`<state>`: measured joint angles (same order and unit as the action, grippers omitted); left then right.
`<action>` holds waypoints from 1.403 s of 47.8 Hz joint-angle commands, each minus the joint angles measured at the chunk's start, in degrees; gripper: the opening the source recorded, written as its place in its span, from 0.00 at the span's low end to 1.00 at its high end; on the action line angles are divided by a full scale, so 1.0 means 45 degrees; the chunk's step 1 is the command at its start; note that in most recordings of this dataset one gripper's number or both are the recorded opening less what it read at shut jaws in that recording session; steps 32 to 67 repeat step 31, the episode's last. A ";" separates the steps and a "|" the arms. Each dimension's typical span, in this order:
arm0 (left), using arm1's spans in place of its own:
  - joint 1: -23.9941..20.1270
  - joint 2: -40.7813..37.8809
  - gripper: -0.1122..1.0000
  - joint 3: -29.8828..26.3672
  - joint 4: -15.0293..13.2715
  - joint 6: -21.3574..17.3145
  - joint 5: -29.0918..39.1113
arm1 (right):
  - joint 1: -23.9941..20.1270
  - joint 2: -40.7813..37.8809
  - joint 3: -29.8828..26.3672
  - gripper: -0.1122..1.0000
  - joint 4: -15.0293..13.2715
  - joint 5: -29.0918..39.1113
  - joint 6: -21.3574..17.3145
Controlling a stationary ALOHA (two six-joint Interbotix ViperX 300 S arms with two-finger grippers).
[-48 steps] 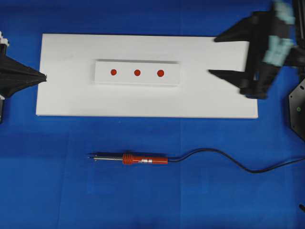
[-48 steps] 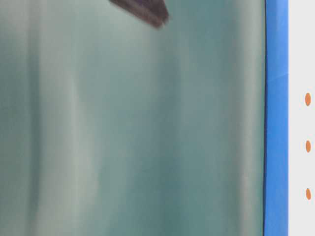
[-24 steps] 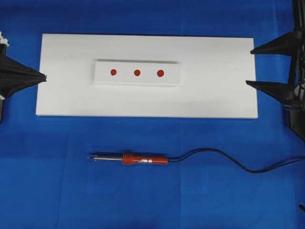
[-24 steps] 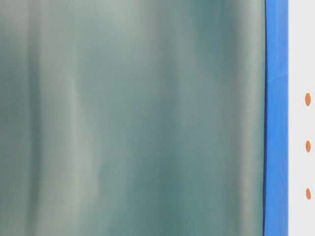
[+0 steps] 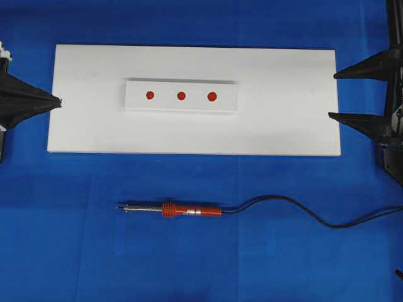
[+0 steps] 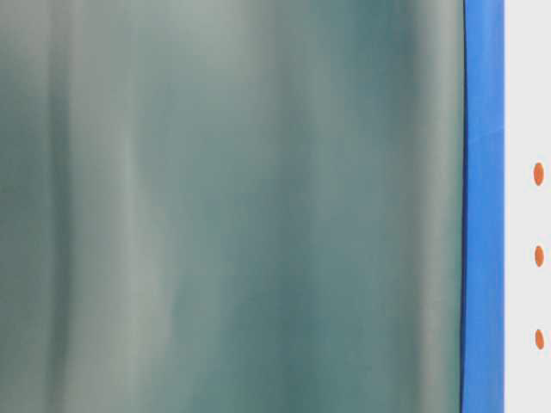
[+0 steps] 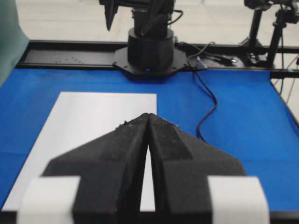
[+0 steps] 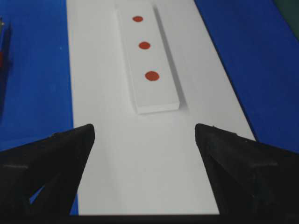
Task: Touch the tip of the soldering iron to the mark.
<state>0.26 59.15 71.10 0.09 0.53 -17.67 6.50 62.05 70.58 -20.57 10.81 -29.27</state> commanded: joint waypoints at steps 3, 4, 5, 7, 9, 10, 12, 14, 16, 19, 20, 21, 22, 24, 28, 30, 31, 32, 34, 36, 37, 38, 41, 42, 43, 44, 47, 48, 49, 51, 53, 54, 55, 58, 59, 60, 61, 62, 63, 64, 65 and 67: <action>0.0000 -0.0059 0.10 -0.0156 0.0020 0.0000 -0.0137 | -0.0039 -0.0059 -0.0156 0.91 0.0020 -0.0156 0.0000; 0.0000 -0.0059 0.10 -0.0156 0.0020 0.0000 -0.0137 | -0.0039 -0.0059 -0.0176 0.91 0.0020 -0.0176 0.0000; 0.0000 -0.0059 0.10 -0.0156 0.0020 0.0000 -0.0137 | -0.0039 -0.0059 -0.0176 0.91 0.0020 -0.0176 0.0000; 0.0020 -0.0059 0.10 -0.0156 0.0020 0.0000 -0.0137 | -0.0039 -0.0059 -0.0156 0.91 0.0020 -0.0176 0.0000; 0.0000 -0.0059 0.10 -0.0156 0.0020 0.0020 -0.0137 | -0.0039 -0.0059 -0.0156 0.91 0.0020 -0.0176 0.0000; 0.0000 -0.0059 0.10 -0.0156 0.0020 0.0020 -0.0137 | -0.0039 -0.0059 -0.0156 0.91 0.0020 -0.0176 0.0000; 0.0000 -0.0059 0.10 -0.0137 0.0020 0.0020 -0.0137 | -0.0059 -0.0059 -0.0156 0.91 0.0020 -0.0176 -0.0020; 0.0000 -0.0059 0.10 -0.0137 0.0020 0.0020 -0.0137 | -0.0059 -0.0059 -0.0176 0.91 0.0020 -0.0176 -0.0020; 0.0000 -0.0059 0.10 -0.0137 0.0020 0.0000 -0.0137 | -0.0098 -0.0059 -0.0156 0.91 0.0020 -0.0176 -0.0020; 0.0000 -0.0059 0.10 -0.0137 0.0020 0.0000 -0.0137 | -0.0117 -0.0059 -0.0176 0.91 0.0020 -0.0176 -0.0020; 0.0000 -0.0059 0.10 -0.0156 0.0020 0.0020 -0.0137 | -0.0137 -0.0059 -0.0176 0.91 0.0020 -0.0176 -0.0020; 0.0000 -0.0039 0.10 -0.0137 0.0020 0.0000 -0.0137 | -0.0137 -0.0059 -0.0176 0.91 0.0020 -0.0176 -0.0020; 0.0000 -0.0059 0.10 -0.0137 0.0020 0.0000 -0.0137 | -0.0156 -0.0059 -0.0176 0.91 0.0020 -0.0176 0.0000; 0.0020 -0.0059 0.10 -0.0137 0.0020 0.0000 -0.0137 | -0.0156 -0.0059 -0.0156 0.91 0.0020 -0.0176 -0.0020; 0.0000 -0.0059 0.10 -0.0137 0.0020 0.0020 -0.0137 | -0.0195 -0.0059 -0.0176 0.91 0.0020 -0.0176 -0.0020; 0.0000 -0.0059 0.10 -0.0137 0.0020 0.0000 -0.0137 | -0.0215 -0.0059 -0.0176 0.91 0.0020 -0.0176 -0.0020; 0.0000 -0.0059 0.10 -0.0137 0.0020 0.0000 -0.0117 | -0.0234 -0.0059 -0.0176 0.91 0.0020 -0.0195 -0.0020; 0.0000 -0.0059 0.10 -0.0137 0.0020 0.0000 -0.0117 | -0.0234 -0.0059 -0.0176 0.91 0.0020 -0.0195 -0.0020; 0.0000 -0.0059 0.10 -0.0137 0.0020 0.0000 -0.0117 | -0.0234 -0.0059 -0.0176 0.91 0.0020 -0.0195 -0.0020; 0.0000 -0.0059 0.10 -0.0137 0.0020 0.0000 -0.0117 | -0.0234 -0.0059 -0.0176 0.91 0.0020 -0.0195 -0.0020; 0.0000 -0.0059 0.10 -0.0137 0.0020 0.0000 -0.0117 | -0.0234 -0.0059 -0.0176 0.91 0.0020 -0.0195 -0.0020; 0.0000 -0.0059 0.10 -0.0137 0.0020 0.0000 -0.0117 | -0.0234 -0.0059 -0.0176 0.91 0.0020 -0.0195 -0.0020; 0.0000 -0.0059 0.10 -0.0137 0.0020 0.0000 -0.0117 | -0.0234 -0.0059 -0.0176 0.91 0.0020 -0.0195 -0.0020; 0.0000 -0.0059 0.10 -0.0137 0.0020 0.0000 -0.0117 | -0.0234 -0.0059 -0.0176 0.91 0.0020 -0.0195 -0.0020; 0.0000 -0.0059 0.10 -0.0137 0.0020 0.0000 -0.0117 | -0.0234 -0.0059 -0.0176 0.91 0.0020 -0.0195 -0.0020; 0.0000 -0.0059 0.10 -0.0137 0.0020 0.0000 -0.0117 | -0.0234 -0.0059 -0.0176 0.91 0.0020 -0.0195 -0.0020; 0.0000 -0.0059 0.10 -0.0137 0.0020 0.0000 -0.0117 | -0.0234 -0.0059 -0.0176 0.91 0.0020 -0.0195 -0.0020; 0.0000 -0.0059 0.10 -0.0137 0.0020 0.0000 -0.0117 | -0.0234 -0.0059 -0.0176 0.91 0.0020 -0.0195 -0.0020; 0.0000 -0.0059 0.10 -0.0137 0.0020 0.0000 -0.0117 | -0.0234 -0.0059 -0.0176 0.91 0.0020 -0.0195 -0.0020; 0.0000 -0.0059 0.10 -0.0137 0.0020 0.0000 -0.0117 | -0.0234 -0.0059 -0.0176 0.91 0.0020 -0.0195 -0.0020; 0.0000 -0.0059 0.10 -0.0137 0.0020 0.0000 -0.0117 | -0.0234 -0.0059 -0.0176 0.91 0.0020 -0.0195 -0.0020; 0.0000 -0.0059 0.10 -0.0137 0.0020 0.0000 -0.0117 | -0.0234 -0.0059 -0.0176 0.91 0.0020 -0.0195 -0.0020; 0.0000 -0.0059 0.10 -0.0137 0.0020 0.0000 -0.0117 | -0.0234 -0.0059 -0.0176 0.91 0.0020 -0.0195 -0.0020; 0.0000 -0.0059 0.10 -0.0137 0.0020 0.0000 -0.0117 | -0.0234 -0.0059 -0.0176 0.91 0.0020 -0.0195 -0.0020; 0.0000 -0.0059 0.10 -0.0137 0.0020 0.0000 -0.0117 | -0.0234 -0.0059 -0.0176 0.91 0.0020 -0.0195 -0.0020; 0.0000 -0.0059 0.10 -0.0137 0.0020 0.0000 -0.0117 | -0.0234 -0.0059 -0.0176 0.91 0.0020 -0.0195 -0.0020; 0.0000 -0.0059 0.10 -0.0137 0.0020 0.0000 -0.0117 | -0.0234 -0.0059 -0.0176 0.91 0.0020 -0.0195 -0.0020; 0.0000 -0.0059 0.10 -0.0137 0.0020 0.0000 -0.0117 | -0.0234 -0.0059 -0.0176 0.91 0.0020 -0.0195 -0.0020; 0.0000 -0.0059 0.10 -0.0137 0.0020 0.0000 -0.0117 | -0.0234 -0.0059 -0.0176 0.91 0.0020 -0.0195 -0.0020; 0.0000 -0.0059 0.10 -0.0137 0.0020 0.0000 -0.0117 | -0.0234 -0.0059 -0.0176 0.91 0.0020 -0.0195 -0.0020; 0.0000 -0.0059 0.10 -0.0137 0.0020 0.0000 -0.0117 | -0.0234 -0.0059 -0.0176 0.91 0.0020 -0.0195 -0.0020; 0.0000 -0.0059 0.10 -0.0137 0.0020 0.0000 -0.0117 | -0.0234 -0.0059 -0.0176 0.91 0.0020 -0.0195 -0.0020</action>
